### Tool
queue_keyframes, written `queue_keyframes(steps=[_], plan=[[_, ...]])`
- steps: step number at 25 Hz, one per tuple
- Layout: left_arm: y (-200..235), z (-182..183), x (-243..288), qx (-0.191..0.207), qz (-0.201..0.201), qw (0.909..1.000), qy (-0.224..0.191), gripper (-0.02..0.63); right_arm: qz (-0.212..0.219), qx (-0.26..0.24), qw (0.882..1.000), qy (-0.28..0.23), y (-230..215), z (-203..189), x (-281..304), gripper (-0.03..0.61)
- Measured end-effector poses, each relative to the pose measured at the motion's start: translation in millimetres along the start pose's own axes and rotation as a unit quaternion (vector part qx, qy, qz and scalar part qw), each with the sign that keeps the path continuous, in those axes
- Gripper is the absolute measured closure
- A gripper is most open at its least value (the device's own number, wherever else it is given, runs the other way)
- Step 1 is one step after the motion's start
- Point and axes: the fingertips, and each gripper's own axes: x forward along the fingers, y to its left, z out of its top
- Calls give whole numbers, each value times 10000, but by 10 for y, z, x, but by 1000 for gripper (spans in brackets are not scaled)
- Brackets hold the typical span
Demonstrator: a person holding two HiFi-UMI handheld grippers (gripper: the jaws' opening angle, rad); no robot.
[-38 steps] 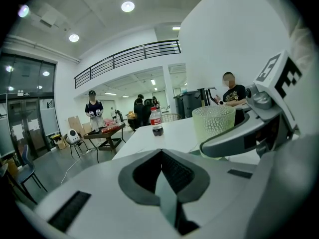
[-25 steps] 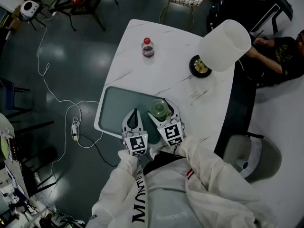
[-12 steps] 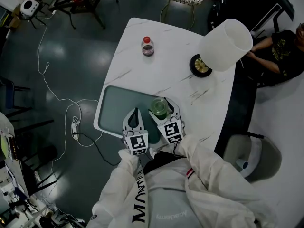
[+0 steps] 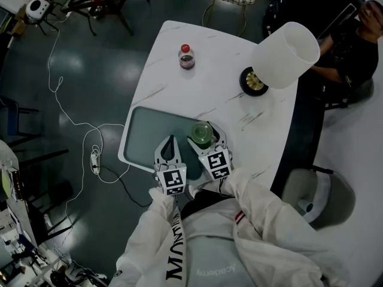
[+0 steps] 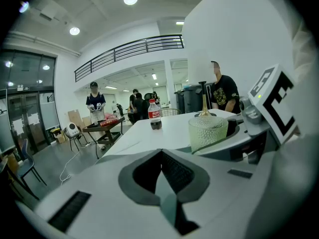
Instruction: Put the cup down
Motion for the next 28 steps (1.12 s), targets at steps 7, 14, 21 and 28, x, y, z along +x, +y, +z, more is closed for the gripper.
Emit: queue_keyframes(steps=[7,14,21,28], plan=[[11,1,-42,-9,-11,10000,8,603,-6,76,10000,57,22,-5,-15,204],[9,-38,-58,-22,-23,10000,20,603,76,240,9995,195,31,-100,1,204],[-1,-79,-126,-21,-30,10000,16,603,-34,190,9993,314,2,-181,-79,202],[6,-82,-272,-15,-25,10000,-22,603,-130,196,9991,357,8,-187,-247,202]])
